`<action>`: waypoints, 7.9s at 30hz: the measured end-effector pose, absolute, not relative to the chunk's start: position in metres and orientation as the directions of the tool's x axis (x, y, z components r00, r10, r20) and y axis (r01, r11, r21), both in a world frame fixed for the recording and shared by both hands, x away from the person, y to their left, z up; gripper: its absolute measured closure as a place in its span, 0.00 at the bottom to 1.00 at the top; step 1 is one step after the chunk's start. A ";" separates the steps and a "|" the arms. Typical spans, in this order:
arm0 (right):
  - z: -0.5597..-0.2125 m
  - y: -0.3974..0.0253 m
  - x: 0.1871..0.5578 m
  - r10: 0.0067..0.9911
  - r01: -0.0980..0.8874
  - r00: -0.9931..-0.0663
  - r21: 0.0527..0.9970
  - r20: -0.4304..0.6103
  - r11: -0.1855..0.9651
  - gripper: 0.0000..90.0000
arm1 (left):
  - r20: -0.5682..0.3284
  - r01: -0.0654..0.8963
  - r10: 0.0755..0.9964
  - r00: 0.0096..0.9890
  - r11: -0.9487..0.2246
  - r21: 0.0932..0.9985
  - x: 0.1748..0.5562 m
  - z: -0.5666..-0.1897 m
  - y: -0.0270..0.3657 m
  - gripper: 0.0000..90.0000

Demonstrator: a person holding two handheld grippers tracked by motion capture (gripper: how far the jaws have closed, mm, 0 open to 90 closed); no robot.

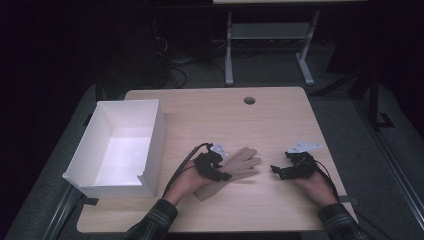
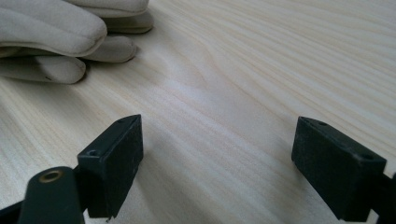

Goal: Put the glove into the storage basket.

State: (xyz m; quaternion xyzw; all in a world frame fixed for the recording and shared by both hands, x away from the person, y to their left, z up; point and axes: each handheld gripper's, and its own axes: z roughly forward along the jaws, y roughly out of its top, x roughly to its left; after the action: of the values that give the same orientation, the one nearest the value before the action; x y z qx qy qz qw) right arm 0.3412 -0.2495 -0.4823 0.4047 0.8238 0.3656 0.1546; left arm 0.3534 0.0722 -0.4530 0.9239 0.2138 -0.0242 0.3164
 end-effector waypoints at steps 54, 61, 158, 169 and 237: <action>-0.483 -0.248 0.342 0.773 0.555 -0.634 0.720 0.040 0.418 0.11 | -0.141 0.527 0.590 0.795 -0.558 0.641 0.376 -0.292 0.153 0.74; -0.484 -0.246 0.344 0.780 0.570 -0.625 0.703 0.035 0.425 0.01 | -0.124 0.543 0.627 0.769 -0.537 0.646 0.375 -0.279 0.176 0.74; -0.483 -0.245 0.342 0.775 0.570 -0.630 0.701 0.038 0.428 0.01 | -0.083 0.730 0.922 0.379 -0.243 0.639 0.379 -0.341 0.331 0.20; -0.483 -0.245 0.342 0.776 0.570 -0.630 0.701 0.038 0.428 0.01 | -0.108 0.663 0.869 0.482 -0.281 0.694 0.378 -0.303 0.295 0.20; -0.483 -0.245 0.343 0.772 0.567 -0.635 0.701 0.037 0.433 0.01 | -0.035 0.492 0.604 0.796 -0.613 0.618 0.325 -0.460 0.114 0.18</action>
State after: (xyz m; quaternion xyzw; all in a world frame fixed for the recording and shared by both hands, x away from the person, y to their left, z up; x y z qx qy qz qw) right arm 0.3427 -0.2446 -0.4834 0.4016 0.8337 0.3498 0.1461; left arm 0.3246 0.1137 -0.4604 0.8936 0.3067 0.0887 0.3155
